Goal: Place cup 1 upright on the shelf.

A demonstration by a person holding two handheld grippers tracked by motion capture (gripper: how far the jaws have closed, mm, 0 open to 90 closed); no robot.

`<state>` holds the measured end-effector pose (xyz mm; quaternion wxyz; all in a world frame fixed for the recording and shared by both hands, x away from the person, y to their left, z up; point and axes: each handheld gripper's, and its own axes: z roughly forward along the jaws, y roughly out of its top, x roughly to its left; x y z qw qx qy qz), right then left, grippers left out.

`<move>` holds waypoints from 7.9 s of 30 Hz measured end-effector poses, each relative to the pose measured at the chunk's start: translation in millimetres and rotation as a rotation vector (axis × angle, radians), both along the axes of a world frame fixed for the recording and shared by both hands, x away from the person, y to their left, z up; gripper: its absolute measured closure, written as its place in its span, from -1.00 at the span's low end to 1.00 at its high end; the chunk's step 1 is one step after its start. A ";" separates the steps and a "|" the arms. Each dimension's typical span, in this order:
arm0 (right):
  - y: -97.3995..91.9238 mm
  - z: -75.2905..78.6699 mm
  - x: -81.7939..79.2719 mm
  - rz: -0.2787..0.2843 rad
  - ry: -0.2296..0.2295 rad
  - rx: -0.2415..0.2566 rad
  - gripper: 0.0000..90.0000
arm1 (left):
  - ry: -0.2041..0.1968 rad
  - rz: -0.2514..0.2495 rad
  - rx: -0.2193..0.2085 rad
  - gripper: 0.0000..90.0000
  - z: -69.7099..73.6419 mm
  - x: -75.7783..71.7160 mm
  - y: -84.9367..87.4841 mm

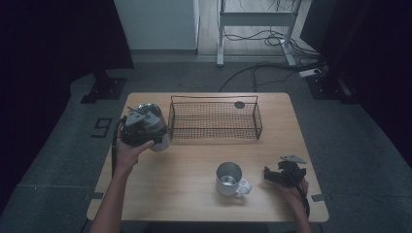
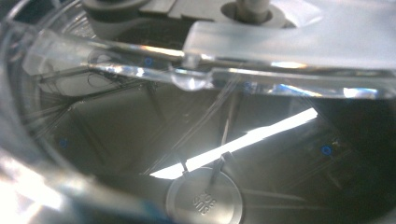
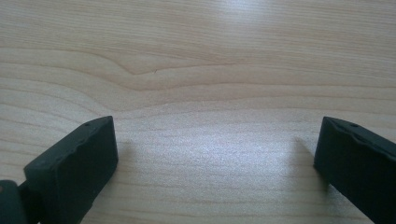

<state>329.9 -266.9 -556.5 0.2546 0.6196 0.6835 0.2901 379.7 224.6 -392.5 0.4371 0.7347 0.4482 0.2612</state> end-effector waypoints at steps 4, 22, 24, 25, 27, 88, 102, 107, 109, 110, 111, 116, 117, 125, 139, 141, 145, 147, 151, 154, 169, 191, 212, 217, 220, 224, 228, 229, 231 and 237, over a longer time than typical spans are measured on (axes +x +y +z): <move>0.0 0.0 0.0 0.000 0.000 0.000 -1.00 | -0.003 -0.006 -0.005 -0.91 2.0 2.8 -2.8; 0.1 0.0 0.0 -0.001 0.000 0.000 -1.00 | 0.004 -0.020 -0.009 -0.91 1.6 13.5 -14.3; 0.1 0.0 0.1 -0.001 -0.001 0.000 -1.00 | 0.007 -0.020 -0.010 -0.91 1.2 15.8 -15.7; 0.0 0.0 0.1 0.000 -0.001 0.000 -1.00 | 0.008 -0.020 -0.013 -0.91 0.8 16.9 -16.6; 0.1 0.0 0.1 -0.001 -0.001 0.000 -1.00 | 0.009 -0.021 -0.012 -0.91 0.5 18.0 -17.5; -0.1 -0.2 0.1 0.001 -0.002 -0.001 -1.00 | 0.059 -0.029 -0.074 -0.91 7.1 64.7 -52.3; -0.1 -0.2 0.1 0.001 -0.002 0.000 -1.00 | 0.063 -0.032 -0.058 -0.91 7.8 76.5 -63.7; -0.1 -0.2 0.1 0.001 -0.002 0.000 -1.00 | 0.071 -0.032 -0.056 -0.91 8.0 79.6 -67.3; -0.1 -0.2 0.1 0.001 -0.002 0.000 -1.00 | 0.065 -0.029 -0.038 -0.91 8.3 80.5 -70.9; -0.1 -0.2 0.1 0.001 -0.002 0.000 -1.00 | 0.060 -0.034 -0.029 -0.91 8.3 81.3 -72.2; -0.1 -0.2 0.1 0.001 -0.002 0.000 -1.00 | 0.060 -0.039 -0.029 -0.91 8.1 82.2 -73.6; 0.0 -0.2 0.0 0.000 -0.002 0.000 -1.00 | 0.064 -0.052 -0.028 -0.91 6.2 88.5 -79.7; 0.0 -0.2 0.0 0.000 -0.002 0.000 -1.00 | 0.063 -0.053 -0.028 -0.91 5.9 89.7 -80.5; 0.1 -0.2 0.0 0.000 -0.002 -0.001 -1.00 | 0.064 -0.060 -0.018 -0.91 7.8 99.1 -85.6; 0.0 -0.2 0.1 -0.001 -0.002 -0.001 -1.00 | 0.068 -0.063 -0.021 -0.91 6.3 113.5 -93.2; 0.0 -0.2 0.0 -0.001 -0.002 -0.001 -1.00 | 0.067 -0.063 -0.019 -0.91 6.4 116.2 -94.0; -0.1 -0.2 0.0 -0.001 -0.002 -0.001 -1.00 | 0.070 -0.063 -0.021 -0.91 5.2 121.1 -95.2; 0.0 -0.2 0.0 -0.001 -0.002 -0.001 -1.00 | 0.071 -0.061 -0.024 -0.91 3.9 123.3 -95.9; -0.1 -0.2 0.0 -0.001 -0.002 -0.001 -1.00 | 0.076 -0.053 -0.027 -0.91 1.0 126.6 -96.4; -0.1 -0.2 0.0 -0.001 -0.002 -0.001 -1.00 | 0.082 -0.043 -0.026 -0.91 -3.1 131.2 -95.8; 0.0 -0.3 0.1 -0.002 -0.003 -0.001 -1.00 | 0.106 -0.024 -0.008 -0.91 -21.4 144.3 -99.7; 0.0 -0.3 0.1 -0.002 -0.003 -0.001 -1.00 | 0.143 -0.003 0.008 -0.91 -52.0 151.5 -104.3; -0.1 -0.2 0.1 -0.001 -0.003 -0.001 -1.00 | 0.184 0.009 0.001 -0.91 -77.1 154.9 -106.7; -0.1 -0.3 0.1 -0.001 -0.003 -0.001 -1.00 | 0.179 0.006 0.012 -0.91 -79.0 153.7 -107.2; 0.0 -0.3 0.1 -0.002 -0.004 -0.002 -1.00 | 0.174 0.006 0.010 -0.91 -80.5 151.7 -106.8; -0.1 -0.2 0.1 -0.001 -0.003 -0.001 -1.00 | 0.156 -0.005 0.036 -0.91 -82.8 146.4 -109.0; -0.1 -0.3 0.0 -0.002 -0.003 -0.002 -1.00 | 0.146 -0.013 0.074 -0.91 -82.8 142.6 -114.1; -0.1 -0.3 0.0 -0.002 -0.003 -0.002 -1.00 | 0.146 -0.013 0.074 -0.91 -82.8 142.6 -114.1; 0.0 -0.3 0.1 -0.002 -0.003 -0.002 -1.00 | 0.151 -0.007 0.056 -0.92 -83.5 142.4 -112.6; 0.0 -0.3 0.1 -0.002 -0.003 -0.002 -1.00 | 0.148 -0.007 0.058 -0.92 -83.6 142.0 -113.1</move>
